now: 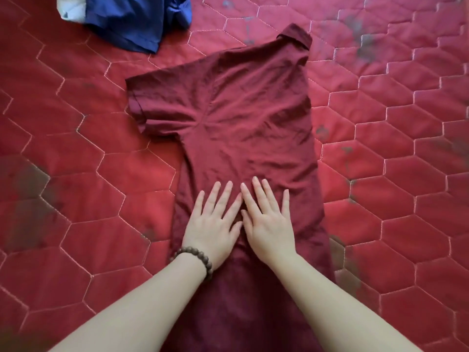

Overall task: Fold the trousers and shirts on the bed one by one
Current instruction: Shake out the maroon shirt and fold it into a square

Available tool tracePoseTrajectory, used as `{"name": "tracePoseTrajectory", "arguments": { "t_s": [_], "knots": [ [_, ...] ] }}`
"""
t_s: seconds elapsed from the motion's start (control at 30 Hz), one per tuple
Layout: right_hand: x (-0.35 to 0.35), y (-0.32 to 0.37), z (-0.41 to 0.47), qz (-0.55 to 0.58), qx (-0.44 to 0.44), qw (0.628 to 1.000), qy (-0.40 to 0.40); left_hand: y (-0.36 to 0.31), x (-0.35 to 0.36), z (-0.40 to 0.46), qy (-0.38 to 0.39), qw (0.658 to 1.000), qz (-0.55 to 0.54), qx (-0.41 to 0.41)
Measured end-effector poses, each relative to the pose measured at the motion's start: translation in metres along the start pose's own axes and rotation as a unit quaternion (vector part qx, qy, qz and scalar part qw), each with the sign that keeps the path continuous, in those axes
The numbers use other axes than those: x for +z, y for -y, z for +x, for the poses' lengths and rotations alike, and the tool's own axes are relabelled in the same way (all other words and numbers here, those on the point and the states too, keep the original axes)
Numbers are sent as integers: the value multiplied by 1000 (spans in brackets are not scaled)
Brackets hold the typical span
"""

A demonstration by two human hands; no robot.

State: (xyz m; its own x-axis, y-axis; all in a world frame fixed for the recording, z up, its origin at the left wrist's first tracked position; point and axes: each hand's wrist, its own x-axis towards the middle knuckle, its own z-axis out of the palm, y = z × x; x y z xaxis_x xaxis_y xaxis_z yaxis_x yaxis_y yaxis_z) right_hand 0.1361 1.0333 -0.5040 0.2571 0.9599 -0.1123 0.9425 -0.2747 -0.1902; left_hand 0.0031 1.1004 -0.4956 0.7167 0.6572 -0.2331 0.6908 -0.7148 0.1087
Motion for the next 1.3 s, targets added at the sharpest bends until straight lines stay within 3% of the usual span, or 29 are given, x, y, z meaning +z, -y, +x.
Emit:
{"name": "tracePoseTrajectory", "arguments": {
  "t_s": [0.2, 0.27, 0.4, 0.47, 0.67, 0.87, 1.07, 1.3],
  "knots": [
    [-9, -66, -66, -25, 164, 986, 8, 36, 17, -58, 2, 988, 20, -154],
    [-12, -63, -85, -26, 164, 986, -6, 22, 17, -72, -11, 984, 16, -176],
    [-1, -8, -111, -5, 43, 999, -12, -30, 28, -94, -5, 997, 0, -79],
    [12, 14, -125, 4, 8, 1000, 10, -39, 36, -105, 6, 997, -10, -74],
    [21, -6, -161, -24, 98, 995, 13, -15, 45, -141, 6, 994, -28, -105],
    [7, -23, -178, -27, 178, 984, 10, -16, 31, -158, 6, 971, -13, -238],
    [-2, 11, -139, 38, 48, 998, 18, -54, 7, -118, -16, 987, -55, -151],
    [-5, 14, -49, 60, 40, 997, 14, -40, 3, -35, 17, 996, -37, -85]
  ]
}}
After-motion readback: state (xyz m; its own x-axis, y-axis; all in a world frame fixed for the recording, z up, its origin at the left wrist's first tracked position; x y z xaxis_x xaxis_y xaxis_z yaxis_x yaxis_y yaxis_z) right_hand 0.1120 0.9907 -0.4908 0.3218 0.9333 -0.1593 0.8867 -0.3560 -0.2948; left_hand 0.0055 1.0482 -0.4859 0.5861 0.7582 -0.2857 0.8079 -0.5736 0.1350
